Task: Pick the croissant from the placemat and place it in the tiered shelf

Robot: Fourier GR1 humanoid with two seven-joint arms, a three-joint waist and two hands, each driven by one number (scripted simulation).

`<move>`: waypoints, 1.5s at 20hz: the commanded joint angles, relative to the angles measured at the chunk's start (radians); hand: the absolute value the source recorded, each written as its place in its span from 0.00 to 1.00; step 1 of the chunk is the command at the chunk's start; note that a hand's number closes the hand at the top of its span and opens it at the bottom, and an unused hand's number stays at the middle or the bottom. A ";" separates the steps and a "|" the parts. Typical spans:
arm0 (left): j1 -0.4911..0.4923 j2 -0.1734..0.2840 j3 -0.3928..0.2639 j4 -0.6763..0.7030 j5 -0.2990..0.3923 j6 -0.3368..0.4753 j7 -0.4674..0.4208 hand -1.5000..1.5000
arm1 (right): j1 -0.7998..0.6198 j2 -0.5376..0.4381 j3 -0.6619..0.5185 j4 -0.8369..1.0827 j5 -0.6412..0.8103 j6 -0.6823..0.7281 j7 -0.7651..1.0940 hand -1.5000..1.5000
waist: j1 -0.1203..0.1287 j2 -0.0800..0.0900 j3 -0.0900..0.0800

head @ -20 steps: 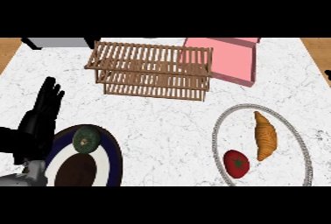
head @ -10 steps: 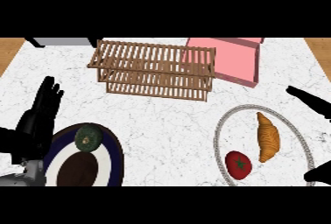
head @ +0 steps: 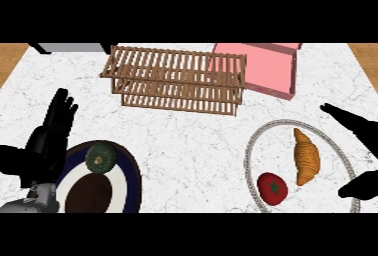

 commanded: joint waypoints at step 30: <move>-0.005 -0.162 0.065 -0.041 -0.172 -0.071 0.066 0.50 | -0.042 0.345 -0.085 0.358 0.405 -0.041 -0.317 0.00 | -0.002 0.000 0.000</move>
